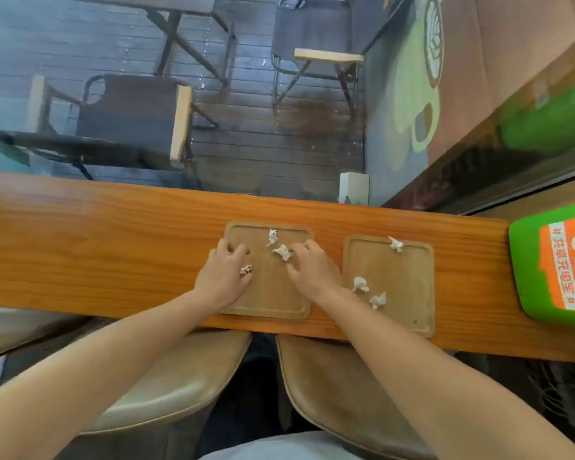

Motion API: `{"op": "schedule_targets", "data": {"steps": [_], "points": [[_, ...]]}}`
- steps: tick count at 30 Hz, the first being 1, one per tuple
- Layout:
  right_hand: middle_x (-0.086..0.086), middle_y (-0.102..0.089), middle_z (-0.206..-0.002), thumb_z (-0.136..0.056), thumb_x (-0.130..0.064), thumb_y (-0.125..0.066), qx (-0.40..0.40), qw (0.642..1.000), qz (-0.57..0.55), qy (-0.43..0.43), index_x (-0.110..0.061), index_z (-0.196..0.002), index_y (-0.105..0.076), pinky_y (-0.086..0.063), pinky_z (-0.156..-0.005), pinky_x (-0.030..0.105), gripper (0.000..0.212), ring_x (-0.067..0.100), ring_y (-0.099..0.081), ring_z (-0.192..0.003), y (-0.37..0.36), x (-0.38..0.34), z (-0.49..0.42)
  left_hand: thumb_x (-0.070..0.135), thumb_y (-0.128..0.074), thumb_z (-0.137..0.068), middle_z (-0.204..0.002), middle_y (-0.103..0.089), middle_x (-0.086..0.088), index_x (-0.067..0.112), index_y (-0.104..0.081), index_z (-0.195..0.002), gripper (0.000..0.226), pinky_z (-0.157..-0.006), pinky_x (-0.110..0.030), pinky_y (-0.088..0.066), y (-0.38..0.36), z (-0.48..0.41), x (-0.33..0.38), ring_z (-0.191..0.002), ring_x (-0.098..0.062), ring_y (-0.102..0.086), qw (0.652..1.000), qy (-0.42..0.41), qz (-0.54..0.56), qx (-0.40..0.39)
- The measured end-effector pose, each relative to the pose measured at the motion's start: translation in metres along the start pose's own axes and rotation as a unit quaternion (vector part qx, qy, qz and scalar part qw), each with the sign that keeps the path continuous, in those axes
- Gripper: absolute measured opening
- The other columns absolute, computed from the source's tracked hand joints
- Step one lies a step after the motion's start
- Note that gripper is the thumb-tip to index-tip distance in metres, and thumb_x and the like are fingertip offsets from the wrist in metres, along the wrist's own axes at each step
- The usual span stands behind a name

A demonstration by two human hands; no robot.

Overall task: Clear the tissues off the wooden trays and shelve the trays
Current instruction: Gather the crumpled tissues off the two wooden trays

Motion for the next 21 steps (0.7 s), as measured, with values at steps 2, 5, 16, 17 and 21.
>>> {"op": "schedule_targets", "data": {"steps": [2, 5, 16, 17, 21], "points": [[0.0, -0.054, -0.11, -0.093, -0.024, -0.055, 0.012, 1.0, 0.011, 0.009, -0.019, -0.118, -0.06, -0.05, -0.064, 0.035, 0.026, 0.022, -0.057, -0.086, -0.001, -0.009, -0.01, 0.036, -0.067, -0.088, -0.119, -0.045, -0.008, 0.024, -0.051, -0.127, 0.044, -0.069, -0.035, -0.051, -0.003, -0.003, -0.007, -0.1, -0.026, -0.049, 1.0, 0.009, 0.012, -0.002], [0.001, -0.051, -0.109, -0.093, -0.024, -0.056, 0.002, 0.999, 0.038, 0.009, -0.018, -0.117, -0.06, -0.053, -0.065, 0.039, 0.025, 0.023, -0.056, -0.085, -0.011, -0.019, -0.02, 0.033, -0.068, -0.088, -0.113, -0.046, -0.007, 0.025, -0.054, -0.123, 0.038, -0.067, -0.032, -0.047, -0.011, -0.004, -0.011, -0.092, -0.022, -0.049, 1.0, -0.004, 0.027, -0.006], [0.006, -0.05, -0.094, -0.094, -0.008, -0.044, -0.012, 0.997, 0.045, -0.055, -0.007, -0.094, -0.055, -0.042, -0.06, 0.036, 0.01, 0.028, -0.052, -0.079, -0.036, -0.005, -0.026, 0.022, -0.066, -0.091, -0.095, -0.046, 0.001, 0.019, -0.064, -0.107, 0.016, -0.066, -0.03, -0.046, -0.026, -0.019, -0.01, -0.076, -0.019, -0.053, 0.994, -0.084, 0.022, -0.068], [0.006, -0.05, -0.092, -0.093, -0.004, -0.045, -0.012, 0.997, 0.048, -0.054, -0.007, -0.091, -0.054, -0.041, -0.06, 0.035, 0.01, 0.028, -0.051, -0.078, -0.036, -0.003, -0.025, 0.022, -0.065, -0.091, -0.096, -0.048, 0.0, 0.019, -0.065, -0.104, 0.014, -0.068, -0.031, -0.048, -0.027, -0.021, -0.011, -0.078, -0.02, -0.054, 0.993, -0.085, 0.023, -0.083], [0.01, -0.053, -0.098, -0.091, 0.001, -0.05, -0.027, 0.997, 0.028, -0.066, -0.006, -0.093, -0.055, -0.051, -0.07, 0.042, 0.008, 0.028, -0.055, -0.082, -0.033, 0.004, -0.019, 0.02, -0.062, -0.09, -0.094, -0.053, 0.001, 0.02, -0.061, -0.097, 0.007, -0.072, -0.028, -0.047, -0.023, -0.027, -0.009, -0.084, -0.018, -0.054, 0.99, -0.09, 0.026, -0.106]]}}
Point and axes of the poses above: each hand's wrist, its own z-axis away from the middle knuckle, its own y-axis out of the back of the hand, x = y × z, the point moved 9 cm from there along -z, towards the middle knuckle
